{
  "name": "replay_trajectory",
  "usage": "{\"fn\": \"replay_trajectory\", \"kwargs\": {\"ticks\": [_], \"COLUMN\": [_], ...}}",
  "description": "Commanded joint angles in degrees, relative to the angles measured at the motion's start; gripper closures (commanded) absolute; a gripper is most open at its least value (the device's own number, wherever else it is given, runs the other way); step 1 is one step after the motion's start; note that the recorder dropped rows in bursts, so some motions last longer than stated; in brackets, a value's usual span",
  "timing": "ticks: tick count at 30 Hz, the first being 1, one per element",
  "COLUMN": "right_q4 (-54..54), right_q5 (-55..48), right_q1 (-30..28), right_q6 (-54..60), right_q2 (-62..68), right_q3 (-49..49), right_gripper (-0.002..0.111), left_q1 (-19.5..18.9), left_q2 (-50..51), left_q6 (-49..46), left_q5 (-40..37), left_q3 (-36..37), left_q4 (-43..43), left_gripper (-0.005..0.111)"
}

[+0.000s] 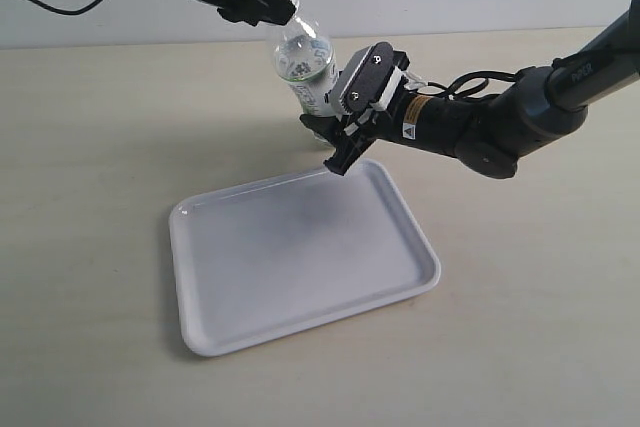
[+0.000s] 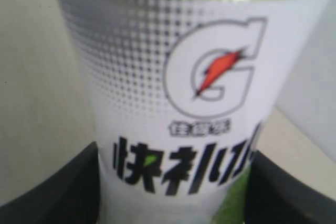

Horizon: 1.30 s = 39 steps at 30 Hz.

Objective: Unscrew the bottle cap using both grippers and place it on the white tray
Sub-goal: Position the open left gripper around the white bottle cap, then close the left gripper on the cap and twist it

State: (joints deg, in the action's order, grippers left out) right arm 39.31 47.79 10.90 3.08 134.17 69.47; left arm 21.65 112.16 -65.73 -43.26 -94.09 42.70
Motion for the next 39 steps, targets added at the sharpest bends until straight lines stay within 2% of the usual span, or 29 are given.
{"fn": "replay_trajectory", "kwargs": {"ticks": [1, 4, 6, 12, 14, 17, 19, 22, 39], "right_q4": [-0.4, -0.7, -1.3, -1.6, -1.6, -1.6, -1.6, -1.6, -1.6], "right_q5": [2.5, 2.5, 2.2, 1.9, 1.9, 1.9, 1.9, 1.9, 1.8], "right_q1": [-0.3, -0.3, -0.3, -0.3, -0.3, -0.3, -0.3, -0.3, -0.3], "right_q6": [-0.1, -0.1, -0.1, -0.1, -0.1, -0.1, -0.1, -0.1, -0.1], "right_q2": [-0.4, -0.4, -0.4, -0.4, -0.4, -0.4, -0.4, -0.4, -0.4], "right_q3": [0.3, 0.3, 0.3, 0.3, 0.3, 0.3, 0.3, 0.3, 0.3], "right_gripper": [0.108, 0.108, 0.108, 0.108, 0.108, 0.108, 0.108, 0.108, 0.108], "left_q1": [0.2, 0.2, 0.2, 0.2, 0.2, 0.2, 0.2, 0.2, 0.2], "left_q2": [-0.8, -0.8, -0.8, -0.8, -0.8, -0.8, -1.1, -1.7, -5.2], "left_q6": [4.7, 14.3, 17.5, 18.4, 18.3, 18.3, 18.2, 17.9, 15.2], "left_q5": [-0.1, -0.1, -0.1, -1.4, -1.4, -1.4, -1.3, -1.1, -0.7], "left_q3": [-0.1, -0.1, -0.1, -0.1, -0.1, -0.1, -0.1, -0.1, -0.1], "left_q4": [0.3, 0.3, 0.3, 0.3, 0.3, 0.3, 0.3, -0.2, -0.5], "left_gripper": [0.107, 0.107, 0.107, 0.105, 0.091, 0.058, 0.047, 0.040, 0.039]}}
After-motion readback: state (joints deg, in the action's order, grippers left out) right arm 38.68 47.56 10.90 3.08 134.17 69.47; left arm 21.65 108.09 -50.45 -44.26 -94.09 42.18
